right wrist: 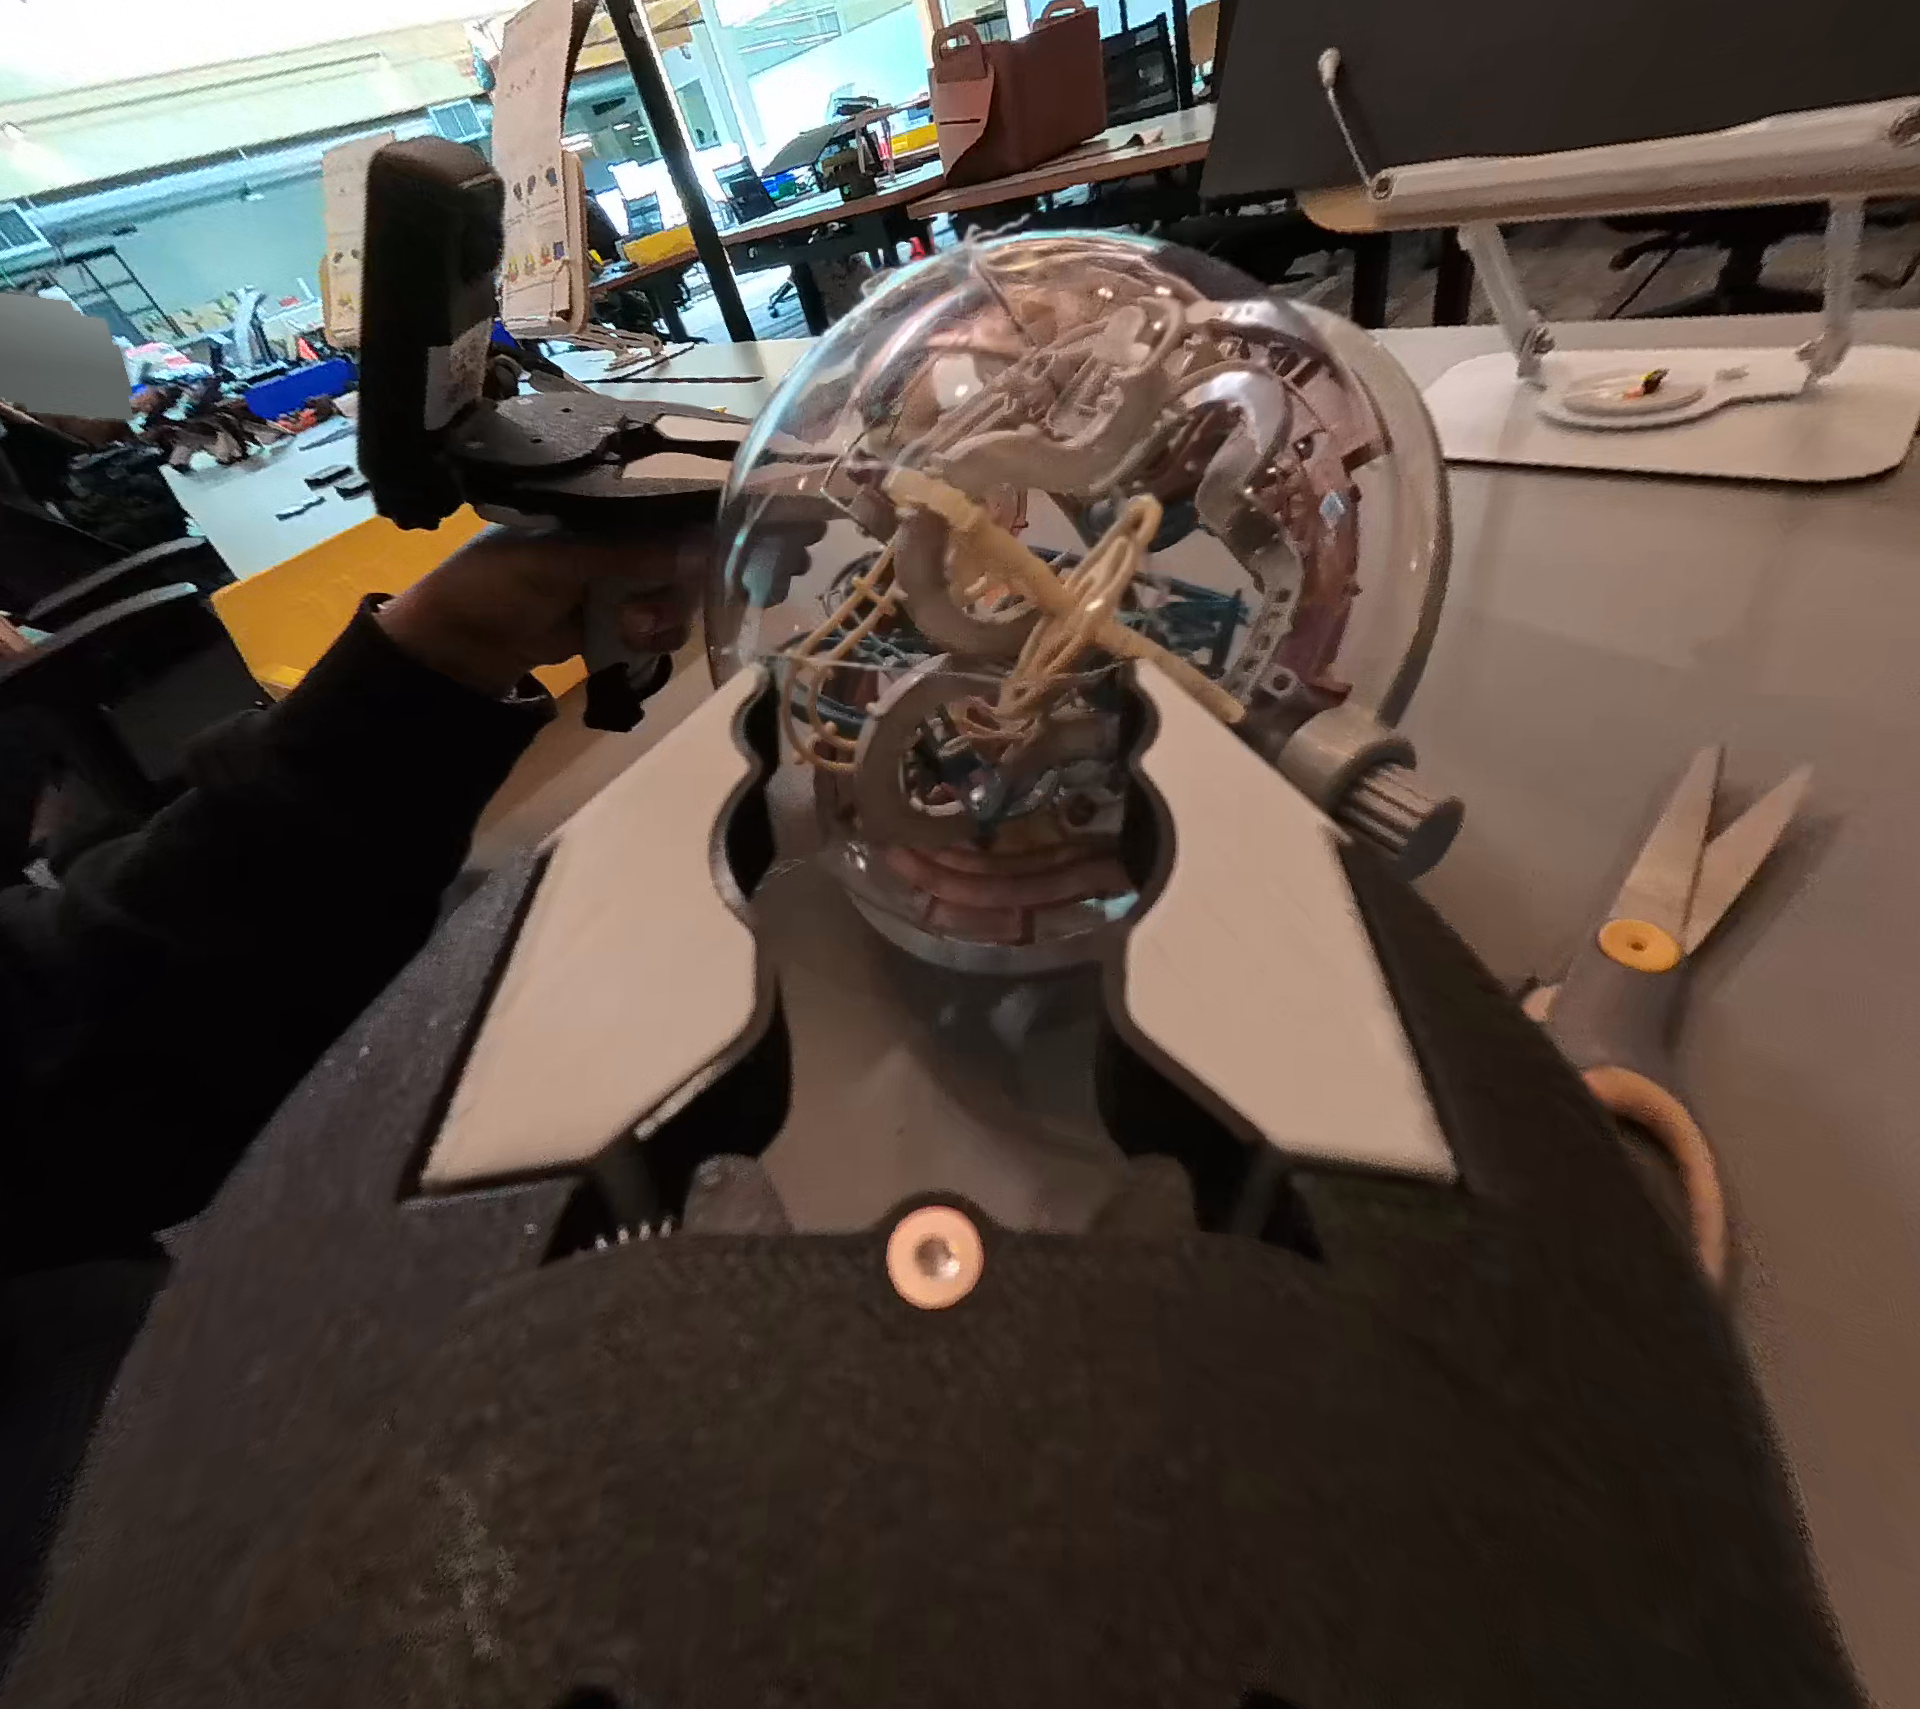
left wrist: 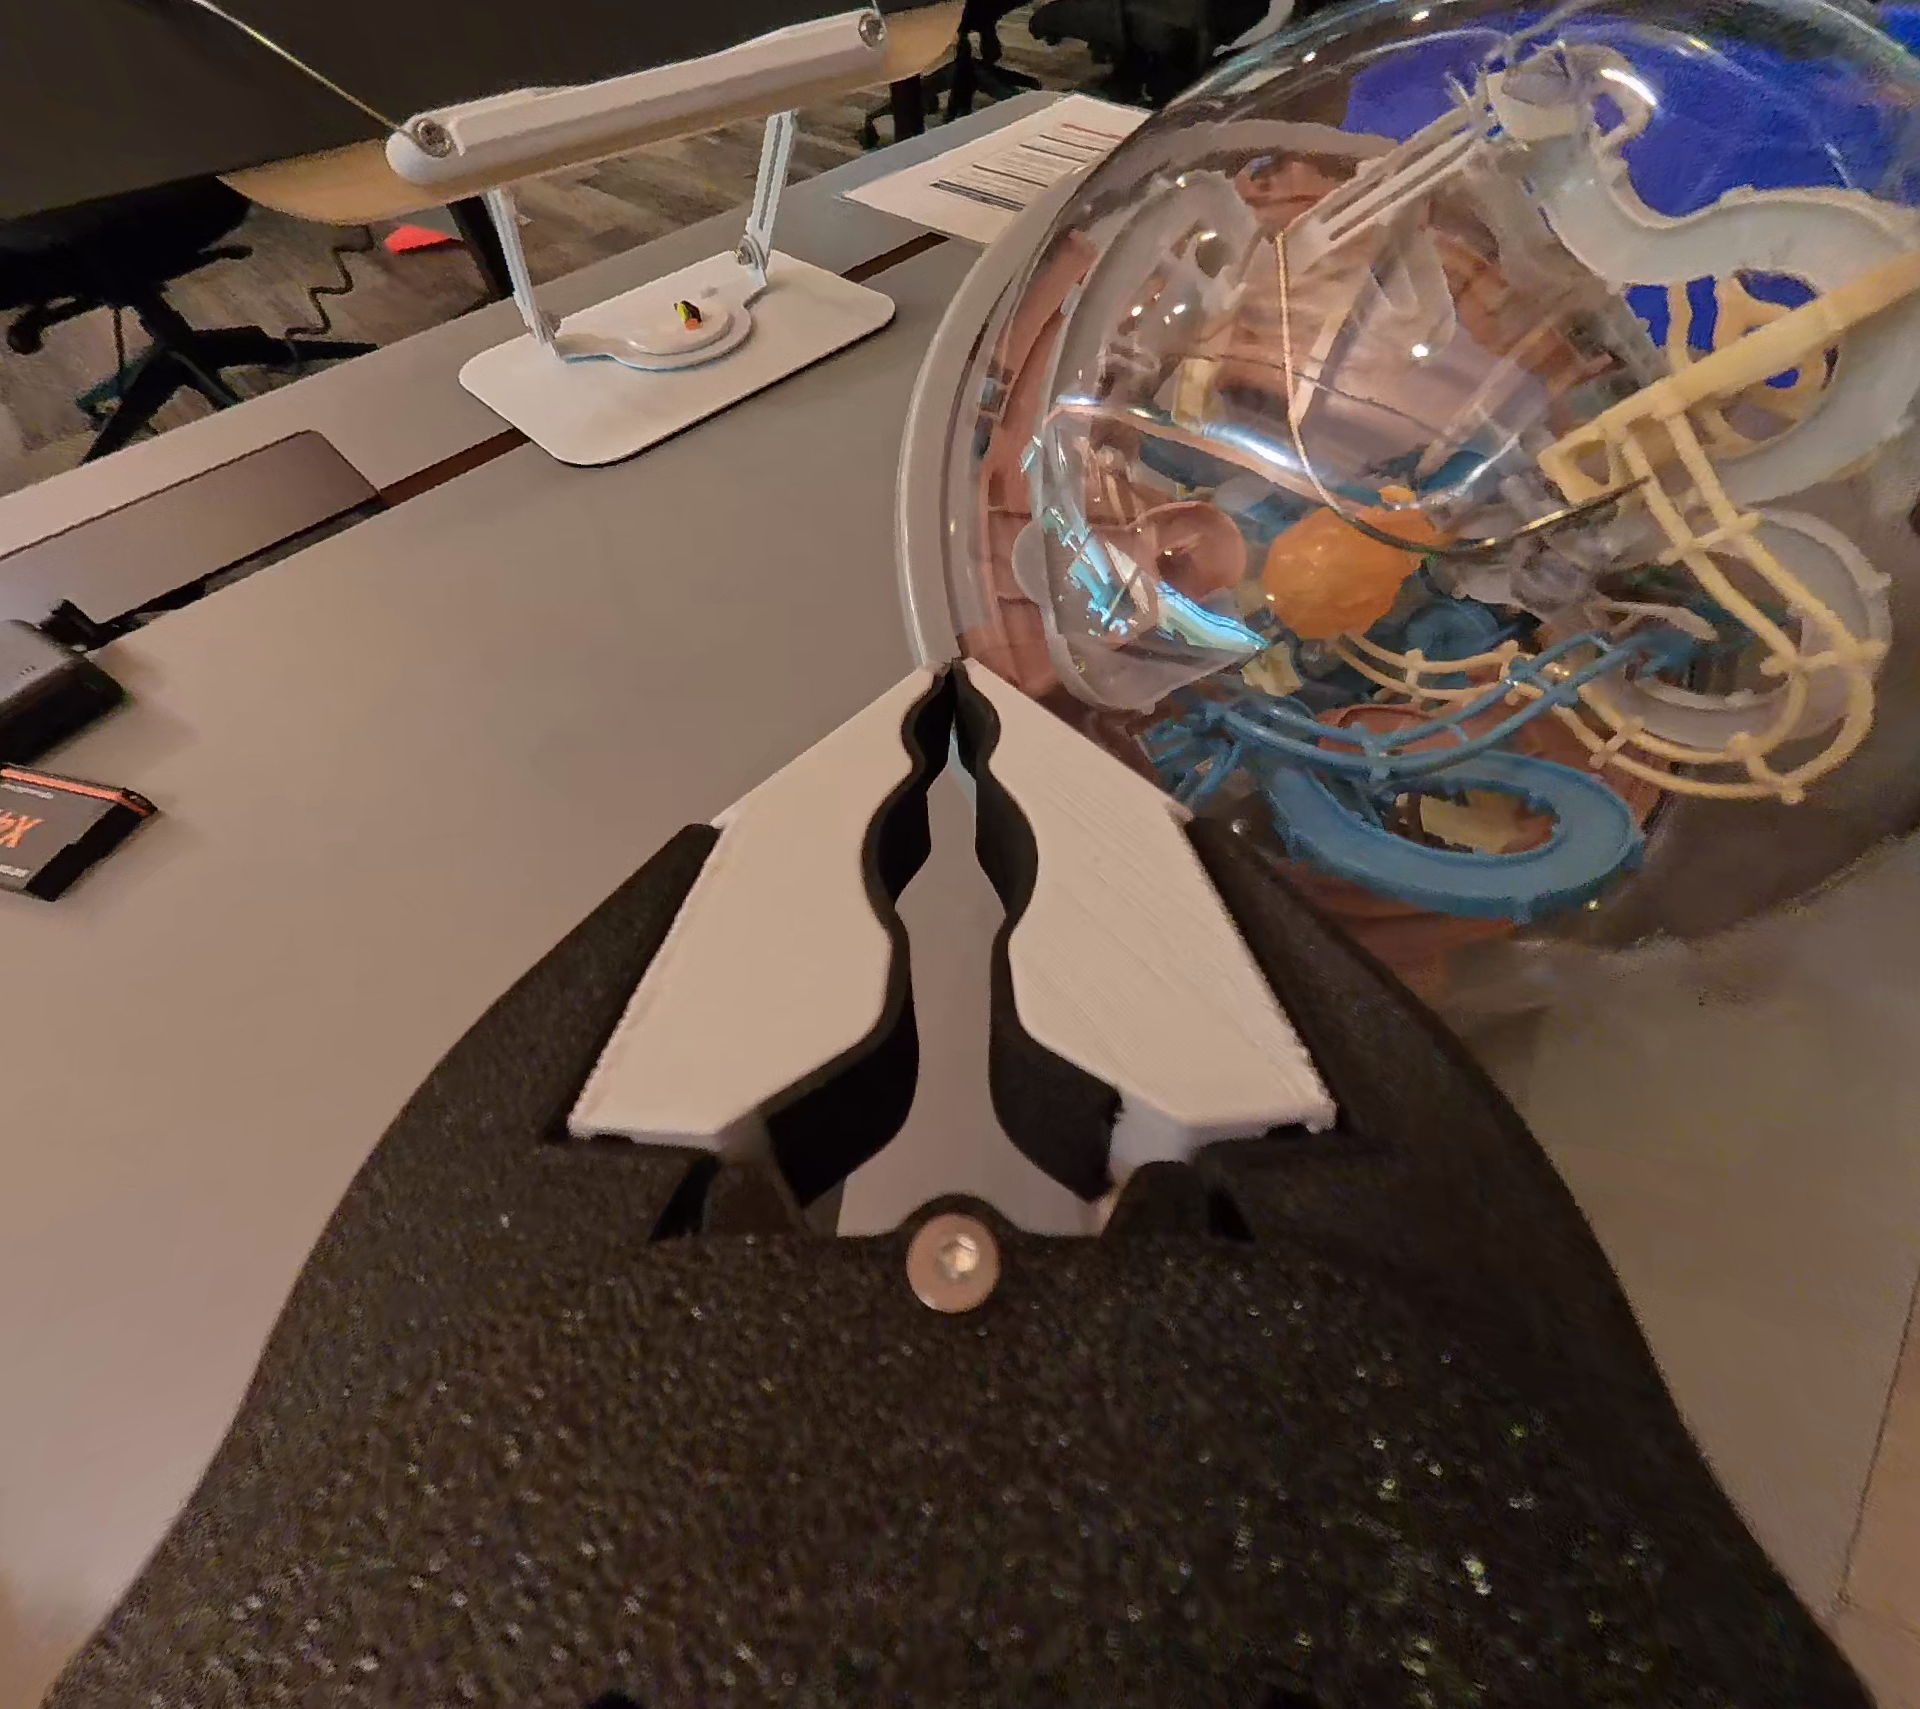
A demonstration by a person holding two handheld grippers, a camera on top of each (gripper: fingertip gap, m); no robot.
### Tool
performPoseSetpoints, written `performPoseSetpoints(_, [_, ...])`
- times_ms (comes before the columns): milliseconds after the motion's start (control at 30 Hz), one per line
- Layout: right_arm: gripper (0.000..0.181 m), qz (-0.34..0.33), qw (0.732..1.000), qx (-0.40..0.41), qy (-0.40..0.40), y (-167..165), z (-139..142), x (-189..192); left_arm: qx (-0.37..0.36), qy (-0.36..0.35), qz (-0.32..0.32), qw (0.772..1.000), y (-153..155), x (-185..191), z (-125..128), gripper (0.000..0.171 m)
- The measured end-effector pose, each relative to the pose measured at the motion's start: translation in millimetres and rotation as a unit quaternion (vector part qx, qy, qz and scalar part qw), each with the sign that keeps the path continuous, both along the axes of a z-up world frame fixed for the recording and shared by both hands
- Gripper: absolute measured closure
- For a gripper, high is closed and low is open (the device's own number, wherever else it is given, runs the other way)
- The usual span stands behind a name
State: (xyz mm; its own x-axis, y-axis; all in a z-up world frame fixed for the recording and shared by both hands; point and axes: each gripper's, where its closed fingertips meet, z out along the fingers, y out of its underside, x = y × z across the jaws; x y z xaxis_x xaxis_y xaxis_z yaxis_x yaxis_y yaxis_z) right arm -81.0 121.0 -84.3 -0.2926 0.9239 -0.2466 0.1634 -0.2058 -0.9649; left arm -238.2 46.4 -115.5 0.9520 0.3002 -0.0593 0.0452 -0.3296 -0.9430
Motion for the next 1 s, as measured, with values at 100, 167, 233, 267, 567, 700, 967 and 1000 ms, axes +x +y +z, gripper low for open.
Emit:
performPoseSetpoints(100, [0.103, -0.024, 0.999, 0.034, 0.016, 5.9, -2.0, -3.7, 0.0, -0.002, -0.016, 1.0, -1.0, 5.0, 2.6, 0.171])
performPoseSetpoints(167, [0.1, -0.042, 0.997, 0.07, 0.014, 11.2, -6.6, -6.3, 0.008, -0.013, -0.031, 0.999, -0.6, 11.3, 6.2, 0.171])
performPoseSetpoints(233, [0.101, -0.05, 0.992, 0.112, 0.015, 14.4, -11.1, -7.6, 0.005, -0.009, -0.035, 0.999, -0.5, 13.6, 7.4, 0.171])
performPoseSetpoints(267, [0.101, -0.054, 0.99, 0.127, 0.021, 15.7, -11.5, -8.1, 0.003, -0.003, -0.035, 0.999, -0.4, 13.9, 7.5, 0.171])
performPoseSetpoints(567, [0.106, -0.048, 0.993, 0.078, 0.072, 18.2, 7.0, -4.5, -0.003, 0.014, -0.048, 0.999, 0.4, 21.4, 10.7, 0.171])
performPoseSetpoints(700, [0.106, -0.047, 0.993, 0.086, 0.06, 19.7, -2.8, -7.5, 0.002, 0.015, -0.06, 0.998, 2.4, 27.2, 13.1, 0.171])
performPoseSetpoints(967, [0.106, -0.076, 0.986, 0.129, 0.066, 24.5, -8.3, -12.6, -0.013, 0.012, -0.104, 0.994, -0.6, 46.0, 13.3, 0.171])
performPoseSetpoints(1000, [0.107, -0.071, 0.987, 0.129, 0.064, 24.7, -8.6, -11.8, -0.019, 0.007, -0.115, 0.993, -2.6, 49.3, 12.0, 0.171])
